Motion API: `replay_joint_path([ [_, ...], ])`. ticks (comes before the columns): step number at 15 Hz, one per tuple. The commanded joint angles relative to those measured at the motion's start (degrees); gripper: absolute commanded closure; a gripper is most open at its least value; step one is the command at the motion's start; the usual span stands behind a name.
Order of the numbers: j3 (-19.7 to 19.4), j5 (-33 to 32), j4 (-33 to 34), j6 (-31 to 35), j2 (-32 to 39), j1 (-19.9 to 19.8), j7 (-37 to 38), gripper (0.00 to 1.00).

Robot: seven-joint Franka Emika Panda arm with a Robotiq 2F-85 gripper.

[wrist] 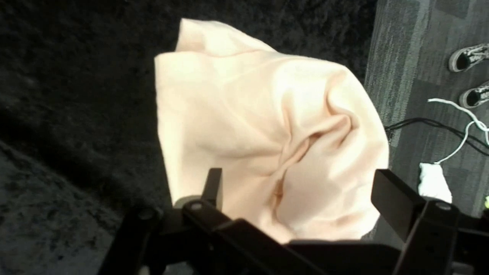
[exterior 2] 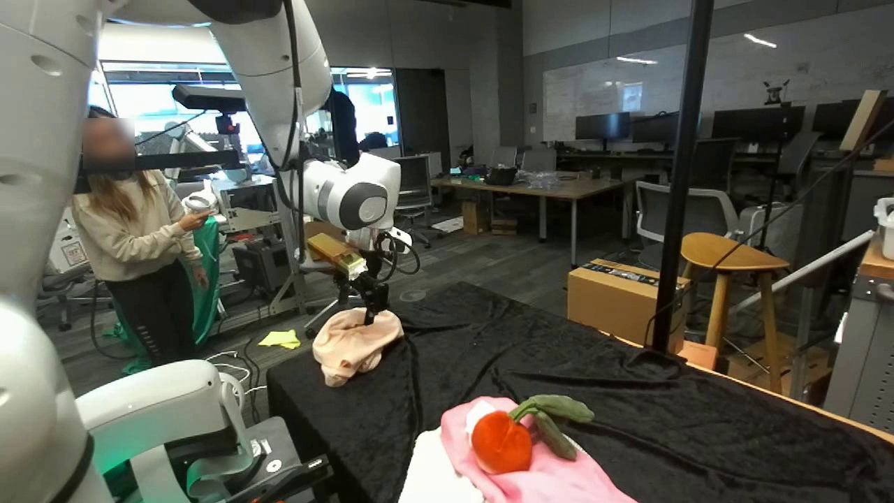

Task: Pile the white rope, towels, t-shirts and radish together on the right side of the table

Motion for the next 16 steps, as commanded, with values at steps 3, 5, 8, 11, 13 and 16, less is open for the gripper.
replay_joint_path([
  [3,-1.1,-1.9,3.4,3.6,3.9,4.1,2.0,0.00],
  [5,-1.9,-3.4,3.7,3.7,4.9,5.6,2.7,0.00],
  [8,-2.4,-4.7,4.1,3.8,6.1,6.8,3.5,0.00],
  [11,-3.0,-5.7,4.4,3.9,6.8,7.9,4.4,0.00],
  [13,-3.4,-6.4,4.4,4.1,7.0,8.5,5.0,0.00],
  [16,-3.7,-6.8,4.7,4.0,7.4,8.9,5.6,0.00],
])
